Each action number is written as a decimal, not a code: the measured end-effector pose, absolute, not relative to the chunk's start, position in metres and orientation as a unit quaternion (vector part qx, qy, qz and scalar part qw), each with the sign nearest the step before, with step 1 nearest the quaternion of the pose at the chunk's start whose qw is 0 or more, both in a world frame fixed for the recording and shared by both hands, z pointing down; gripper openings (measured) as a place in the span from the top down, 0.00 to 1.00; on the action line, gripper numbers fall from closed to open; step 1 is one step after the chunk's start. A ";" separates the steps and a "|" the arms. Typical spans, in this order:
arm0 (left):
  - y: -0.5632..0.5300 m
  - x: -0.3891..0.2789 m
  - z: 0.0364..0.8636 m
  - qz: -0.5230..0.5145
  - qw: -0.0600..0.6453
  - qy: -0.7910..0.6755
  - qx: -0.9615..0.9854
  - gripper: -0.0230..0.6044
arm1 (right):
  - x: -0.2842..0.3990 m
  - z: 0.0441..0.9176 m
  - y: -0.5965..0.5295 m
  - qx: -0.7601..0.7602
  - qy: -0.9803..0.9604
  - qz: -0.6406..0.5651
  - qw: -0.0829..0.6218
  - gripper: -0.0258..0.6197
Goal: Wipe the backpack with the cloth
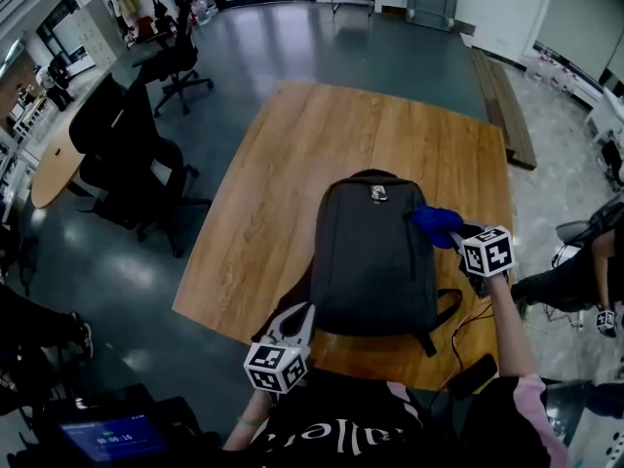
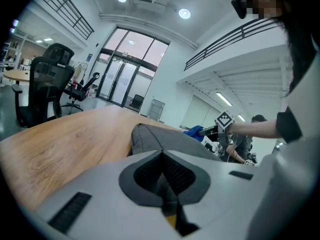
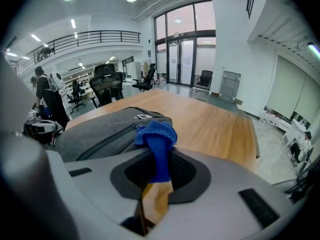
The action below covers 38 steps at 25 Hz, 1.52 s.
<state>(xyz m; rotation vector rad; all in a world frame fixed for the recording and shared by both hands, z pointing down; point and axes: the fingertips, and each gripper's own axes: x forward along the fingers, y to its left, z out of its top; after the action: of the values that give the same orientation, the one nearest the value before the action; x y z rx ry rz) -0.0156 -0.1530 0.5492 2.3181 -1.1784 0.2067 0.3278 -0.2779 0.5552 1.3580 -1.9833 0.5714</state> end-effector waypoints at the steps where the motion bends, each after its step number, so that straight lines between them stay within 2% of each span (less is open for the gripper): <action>1: -0.155 -0.019 0.549 0.076 0.263 -0.437 0.857 0.96 | 0.326 0.555 -0.279 0.521 -0.757 0.218 0.330 0.87; 6: -0.157 -0.029 0.550 0.071 0.268 -0.453 0.847 0.96 | 0.285 0.511 -0.286 0.491 -0.793 0.173 0.316 0.87; 14: -0.163 -0.044 0.551 0.065 0.272 -0.464 0.841 0.96 | 0.138 0.440 -0.297 0.398 -0.875 0.110 0.253 0.87; 25: -0.169 -0.069 0.556 0.059 0.276 -0.469 0.837 0.96 | -0.051 0.454 -0.282 0.279 -0.924 0.126 0.228 0.87; 28: -0.168 -0.077 0.558 0.059 0.278 -0.468 0.837 0.96 | -0.064 0.482 -0.278 0.274 -0.916 0.144 0.257 0.87; 33: -0.166 -0.088 0.559 0.062 0.279 -0.459 0.841 0.96 | -0.035 0.519 -0.280 0.311 -0.886 0.160 0.304 0.87; 38: -0.165 -0.095 0.565 0.069 0.281 -0.442 0.849 0.96 | 0.011 0.508 -0.275 0.359 -0.872 0.178 0.280 0.87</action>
<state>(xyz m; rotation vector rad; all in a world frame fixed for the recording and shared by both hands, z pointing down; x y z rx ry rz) -0.0947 -0.1654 0.5654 2.2754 -1.1834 0.1847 0.0106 -0.2752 0.5084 0.9636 -2.3389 0.4769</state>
